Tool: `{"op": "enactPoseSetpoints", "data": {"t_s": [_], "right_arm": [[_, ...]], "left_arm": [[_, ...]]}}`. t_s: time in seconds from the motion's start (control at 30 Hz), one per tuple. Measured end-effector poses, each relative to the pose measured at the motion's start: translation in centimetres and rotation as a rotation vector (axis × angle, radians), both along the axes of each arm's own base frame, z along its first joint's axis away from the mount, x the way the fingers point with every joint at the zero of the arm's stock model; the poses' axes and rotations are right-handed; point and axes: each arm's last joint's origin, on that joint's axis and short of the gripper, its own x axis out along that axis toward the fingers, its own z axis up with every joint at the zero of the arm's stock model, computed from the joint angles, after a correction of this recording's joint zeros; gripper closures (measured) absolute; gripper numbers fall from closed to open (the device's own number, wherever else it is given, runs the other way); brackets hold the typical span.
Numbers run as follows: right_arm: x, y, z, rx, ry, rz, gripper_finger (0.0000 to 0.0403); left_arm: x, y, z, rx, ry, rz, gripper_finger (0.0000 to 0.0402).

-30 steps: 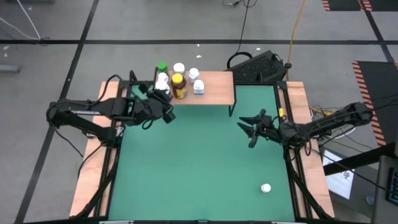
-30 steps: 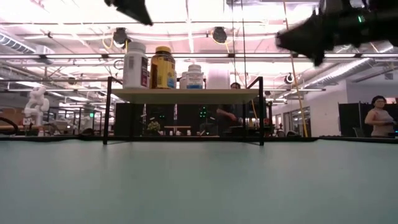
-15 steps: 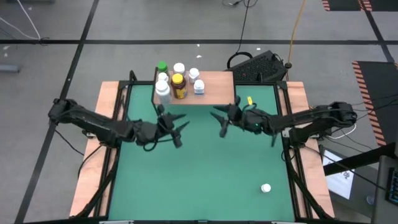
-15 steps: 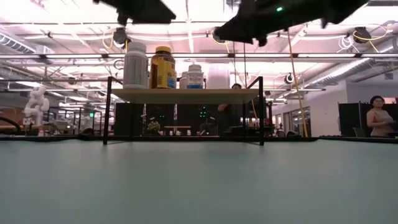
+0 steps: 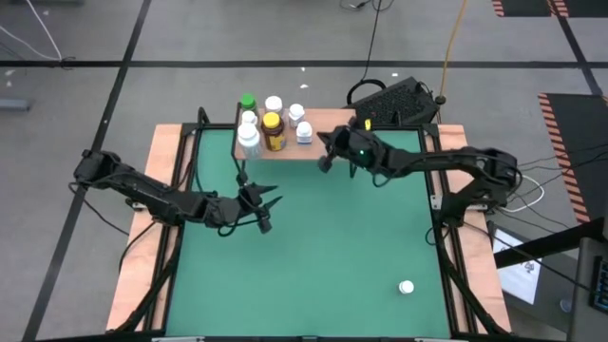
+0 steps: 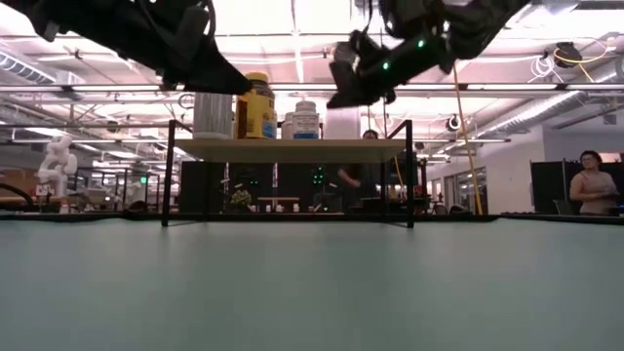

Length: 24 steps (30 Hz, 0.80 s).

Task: Pick and place medicine bottles onto shelf by color
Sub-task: Adjust the white supplement bottles

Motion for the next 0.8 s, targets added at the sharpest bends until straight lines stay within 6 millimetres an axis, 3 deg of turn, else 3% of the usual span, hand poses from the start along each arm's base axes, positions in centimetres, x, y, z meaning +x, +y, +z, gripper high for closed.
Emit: {"op": "enactPoseSetpoints", "data": {"t_s": [0.2, 0.43, 0.8], "right_arm": [[0.3, -2.3, -1.7, 0.039, -0.011, -0.034, 0.0402], [0.7, -3.6, -3.8, 0.073, 0.014, -0.056, 0.0402], [1.1, -3.7, -4.1, 0.089, -0.039, -0.015, 0.0403]], "left_arm": [[-0.2, 0.0, -0.5, -0.005, 0.035, 0.005, 0.0249], [-0.2, 0.1, -0.5, -0.009, 0.035, 0.008, 0.0249], [0.1, 1.1, -0.2, -0.007, 0.003, 0.044, 0.0249]]}}
